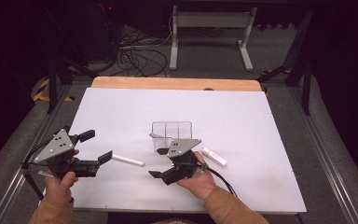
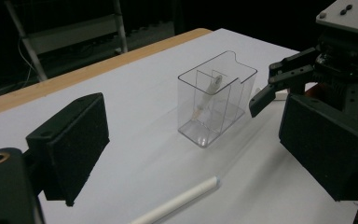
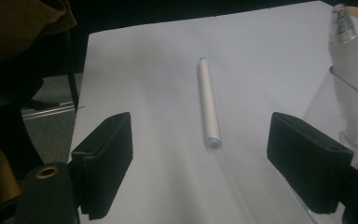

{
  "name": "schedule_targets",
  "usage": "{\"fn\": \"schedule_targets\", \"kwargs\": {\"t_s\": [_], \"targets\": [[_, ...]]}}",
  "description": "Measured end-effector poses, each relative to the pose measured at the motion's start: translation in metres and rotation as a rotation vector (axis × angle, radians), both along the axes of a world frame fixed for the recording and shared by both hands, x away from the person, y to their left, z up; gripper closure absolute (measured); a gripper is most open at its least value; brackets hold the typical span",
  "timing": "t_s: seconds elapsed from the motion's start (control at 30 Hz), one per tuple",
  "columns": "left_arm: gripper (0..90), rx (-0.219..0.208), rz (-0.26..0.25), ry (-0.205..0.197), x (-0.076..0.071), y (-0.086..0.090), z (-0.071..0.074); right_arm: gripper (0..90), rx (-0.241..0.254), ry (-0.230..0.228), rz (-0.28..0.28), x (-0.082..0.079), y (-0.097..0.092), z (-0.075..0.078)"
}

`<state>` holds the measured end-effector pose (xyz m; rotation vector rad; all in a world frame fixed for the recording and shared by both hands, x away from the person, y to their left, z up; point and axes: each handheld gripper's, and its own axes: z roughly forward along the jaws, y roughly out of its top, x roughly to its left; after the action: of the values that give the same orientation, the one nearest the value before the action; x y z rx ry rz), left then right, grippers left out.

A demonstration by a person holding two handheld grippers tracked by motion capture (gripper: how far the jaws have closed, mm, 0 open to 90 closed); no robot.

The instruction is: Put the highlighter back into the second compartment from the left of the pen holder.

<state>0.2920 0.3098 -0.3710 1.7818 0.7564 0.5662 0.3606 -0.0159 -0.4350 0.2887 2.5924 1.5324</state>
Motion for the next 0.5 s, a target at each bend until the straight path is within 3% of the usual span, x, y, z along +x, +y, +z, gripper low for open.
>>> {"fn": "schedule_targets", "kwargs": {"t_s": [0.5], "targets": [[9.0, 0.004, -0.004, 0.003, 0.0, 0.0, 0.0, 24.7, -0.012, 0.022, -0.008, 0.01, 0.021, -0.018]]}}
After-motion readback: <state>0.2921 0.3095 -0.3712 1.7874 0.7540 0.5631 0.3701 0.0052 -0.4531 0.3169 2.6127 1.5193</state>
